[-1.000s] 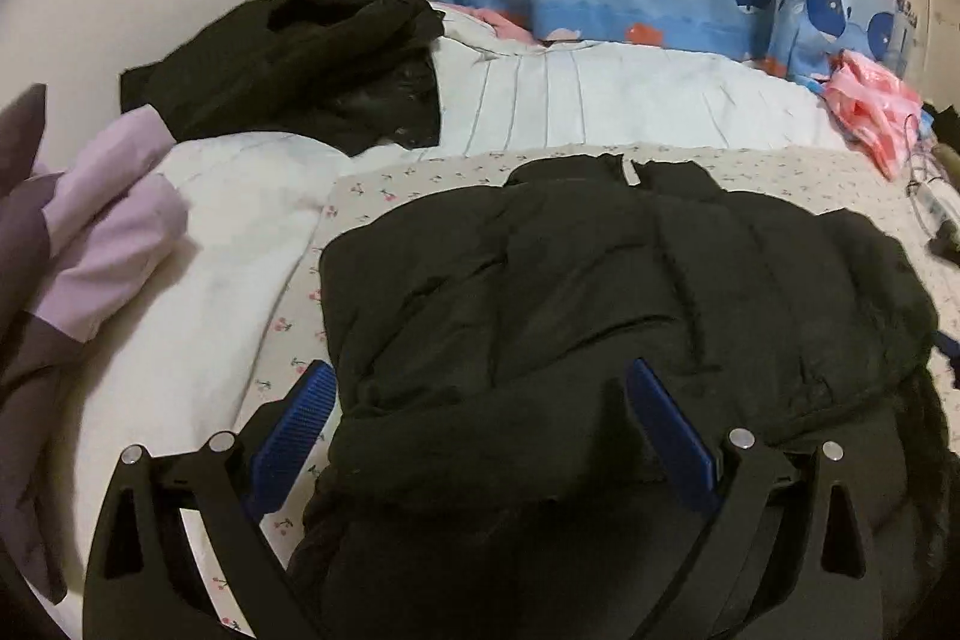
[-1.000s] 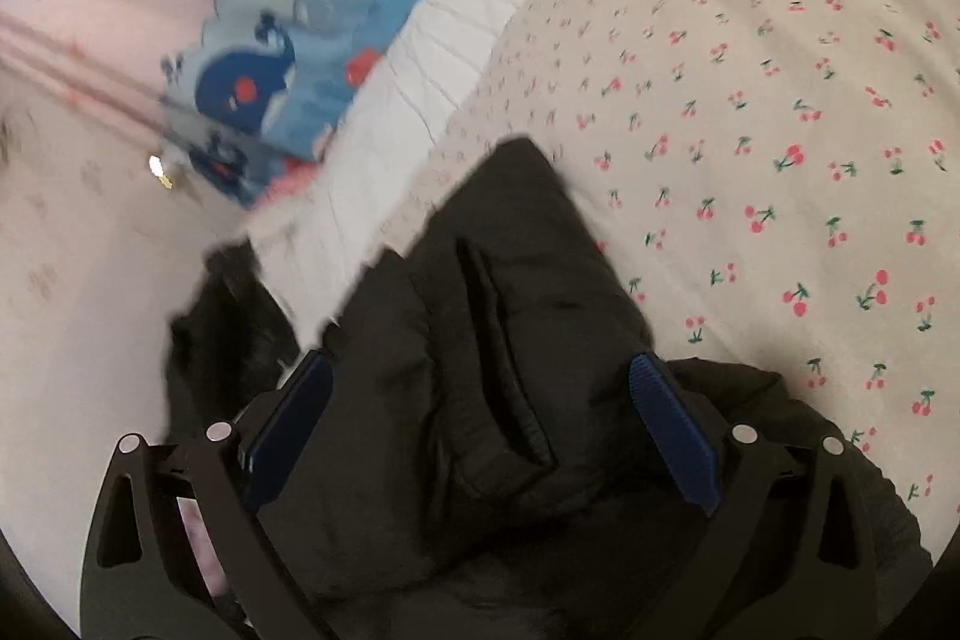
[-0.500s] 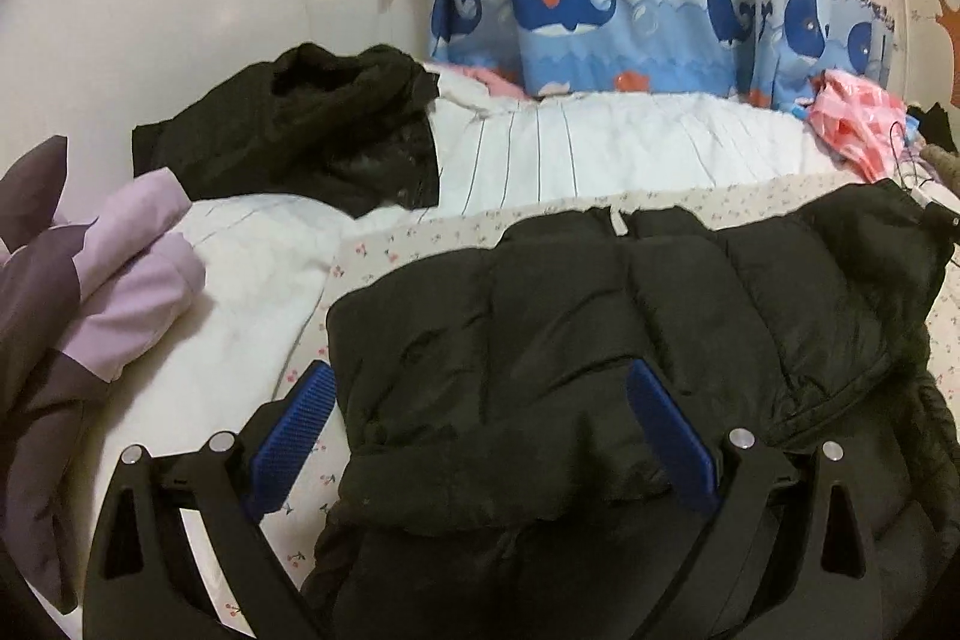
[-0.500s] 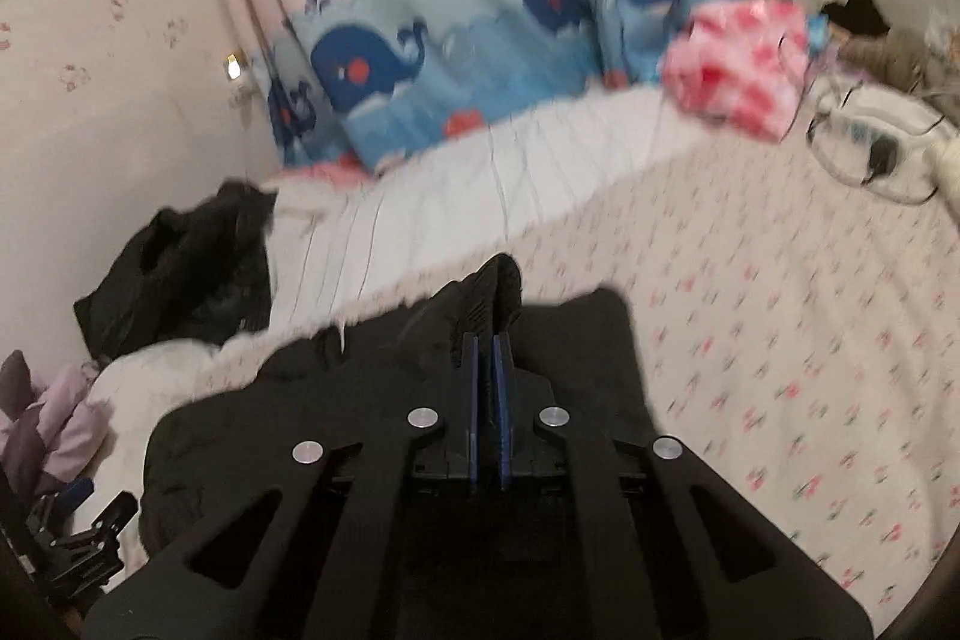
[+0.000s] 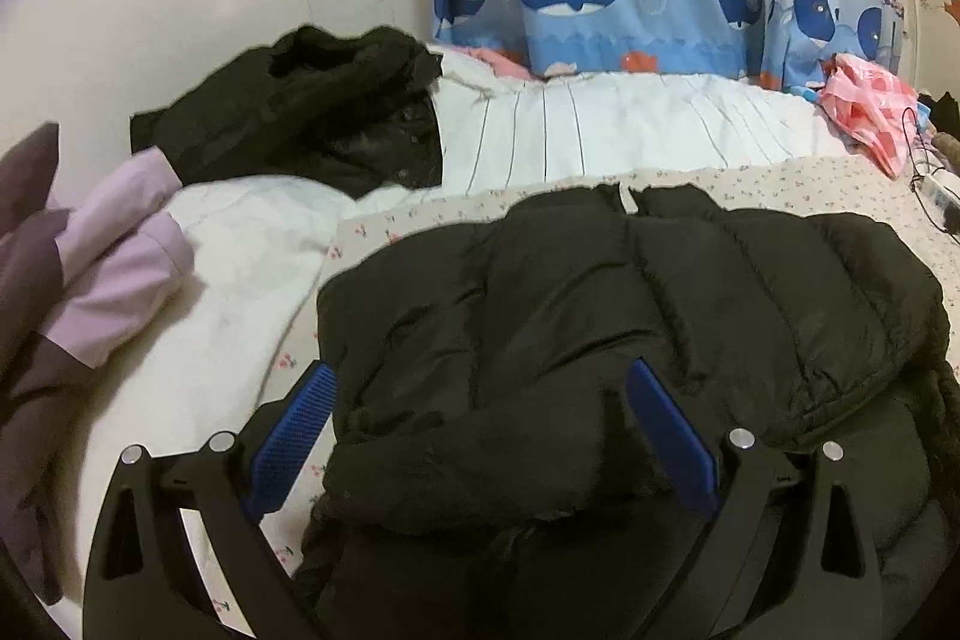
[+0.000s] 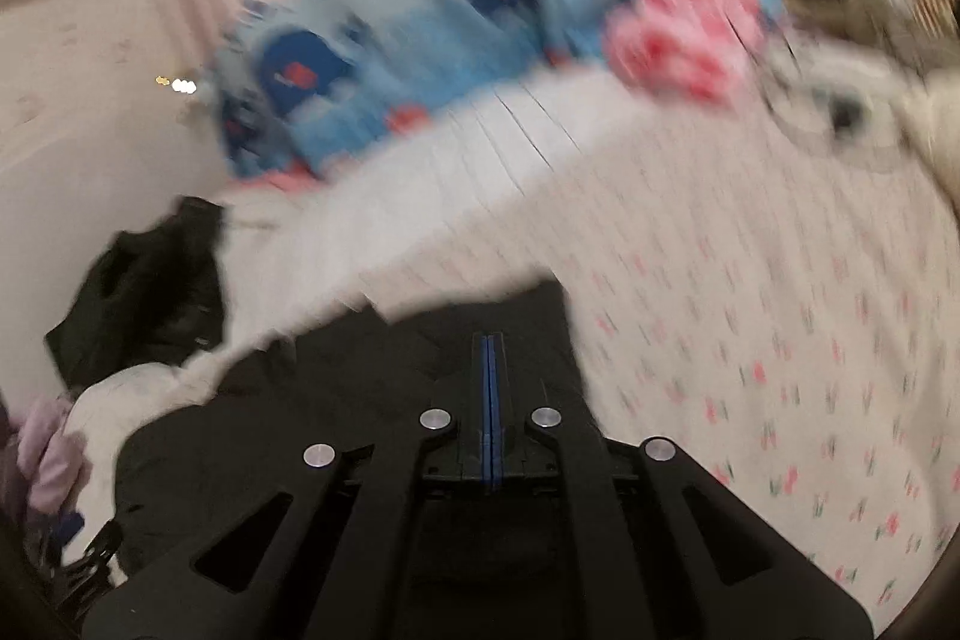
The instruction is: Fold large clothes
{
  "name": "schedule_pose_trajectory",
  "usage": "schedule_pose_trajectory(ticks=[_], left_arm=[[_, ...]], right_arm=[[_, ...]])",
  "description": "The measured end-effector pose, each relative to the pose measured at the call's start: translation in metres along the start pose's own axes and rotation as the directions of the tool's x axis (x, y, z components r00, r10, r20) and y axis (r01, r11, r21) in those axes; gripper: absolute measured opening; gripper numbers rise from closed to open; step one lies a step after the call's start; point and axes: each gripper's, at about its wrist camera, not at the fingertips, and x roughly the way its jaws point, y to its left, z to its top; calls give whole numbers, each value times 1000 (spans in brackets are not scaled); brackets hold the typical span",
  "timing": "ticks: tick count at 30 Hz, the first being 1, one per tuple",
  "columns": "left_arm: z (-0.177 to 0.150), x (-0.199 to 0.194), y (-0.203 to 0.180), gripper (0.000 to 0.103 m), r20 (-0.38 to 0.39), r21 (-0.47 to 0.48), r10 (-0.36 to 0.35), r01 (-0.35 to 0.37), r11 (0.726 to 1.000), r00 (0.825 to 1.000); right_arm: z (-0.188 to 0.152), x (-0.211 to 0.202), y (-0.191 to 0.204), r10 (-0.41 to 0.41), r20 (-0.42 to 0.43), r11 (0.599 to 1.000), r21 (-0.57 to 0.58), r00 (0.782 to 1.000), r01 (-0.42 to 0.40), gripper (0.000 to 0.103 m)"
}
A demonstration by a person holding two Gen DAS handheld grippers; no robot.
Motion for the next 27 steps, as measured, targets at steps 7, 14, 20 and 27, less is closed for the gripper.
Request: schedule_pose_trajectory(ticks=[7,14,20,27], left_arm=[[0,-7,-3,93,46,5,-17,17,1000,999],[-8,4,-4,93,27,17,-38,38,999,999],[-21,16,-1,93,43,18,-29,28,999,999],[-24,31,-1,93,31,16,-58,57,998,998]], right_arm=[[-25,40,41,74,-235,986,-129,969,-107,49],[-61,84,17,-30,-453,995,-100,891,-18,52],[-69,86,11,-45,-469,996,-94,882,1,52],[-62,83,12,-76,-456,993,-114,887,26,53]])
